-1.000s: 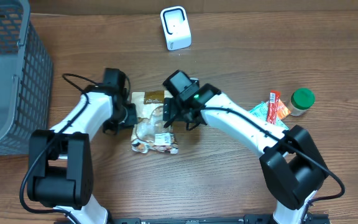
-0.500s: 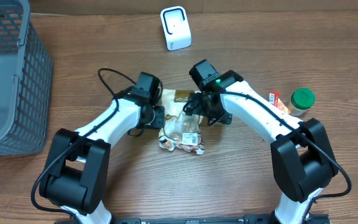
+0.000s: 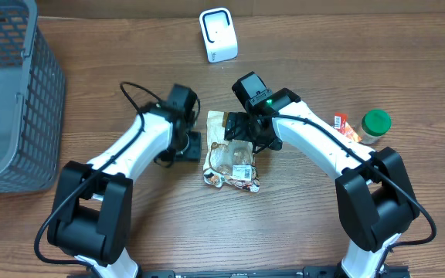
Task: Scan the item barcode
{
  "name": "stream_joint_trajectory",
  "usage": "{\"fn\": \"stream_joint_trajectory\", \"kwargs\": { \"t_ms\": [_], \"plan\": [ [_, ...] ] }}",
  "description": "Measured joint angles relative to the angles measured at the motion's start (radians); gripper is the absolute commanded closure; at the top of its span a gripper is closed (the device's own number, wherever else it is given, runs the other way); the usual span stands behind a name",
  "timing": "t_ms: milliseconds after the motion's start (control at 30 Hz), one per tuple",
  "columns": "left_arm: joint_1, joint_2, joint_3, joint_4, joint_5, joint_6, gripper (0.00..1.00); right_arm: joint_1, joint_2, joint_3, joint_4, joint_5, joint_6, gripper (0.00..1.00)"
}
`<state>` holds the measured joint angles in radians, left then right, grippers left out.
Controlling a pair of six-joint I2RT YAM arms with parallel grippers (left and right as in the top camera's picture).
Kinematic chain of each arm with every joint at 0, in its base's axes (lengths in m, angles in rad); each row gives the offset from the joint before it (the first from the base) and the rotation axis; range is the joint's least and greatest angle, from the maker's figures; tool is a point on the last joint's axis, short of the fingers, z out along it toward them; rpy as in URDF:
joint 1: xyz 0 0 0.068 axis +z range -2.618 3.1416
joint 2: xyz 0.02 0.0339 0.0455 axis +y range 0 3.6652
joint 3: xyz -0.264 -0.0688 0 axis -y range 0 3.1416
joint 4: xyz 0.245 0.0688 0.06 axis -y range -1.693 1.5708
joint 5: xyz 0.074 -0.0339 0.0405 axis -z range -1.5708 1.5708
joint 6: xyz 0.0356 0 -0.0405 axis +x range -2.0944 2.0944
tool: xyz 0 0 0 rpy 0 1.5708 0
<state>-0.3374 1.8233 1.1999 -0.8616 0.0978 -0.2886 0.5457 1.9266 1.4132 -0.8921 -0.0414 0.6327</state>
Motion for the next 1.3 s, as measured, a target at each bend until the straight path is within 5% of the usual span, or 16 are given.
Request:
{"fn": "stream_joint_trajectory", "kwargs": {
  "t_ms": [333,500,600,833,1300],
  "plan": [
    [-0.016,-0.094,0.093,-0.163,0.119,0.037,0.27,-0.095,0.0,0.0,-0.005,-0.035,-0.054,0.0],
    [-0.06,-0.095,0.089,-0.151,0.14,0.032,0.23,-0.204,0.0,0.0,-0.045,-0.121,-0.119,0.0],
    [-0.099,-0.095,0.071,-0.124,0.146,0.025,0.13,-0.243,0.0,0.0,-0.094,-0.135,-0.153,0.0],
    [-0.219,-0.095,0.022,-0.026,0.144,-0.064,0.12,-0.313,0.0,0.0,-0.13,-0.135,-0.182,0.0],
    [-0.381,-0.051,-0.027,-0.013,-0.159,-0.323,0.11,-0.333,0.0,0.0,-0.151,-0.135,-0.188,0.0]
  ]
}}
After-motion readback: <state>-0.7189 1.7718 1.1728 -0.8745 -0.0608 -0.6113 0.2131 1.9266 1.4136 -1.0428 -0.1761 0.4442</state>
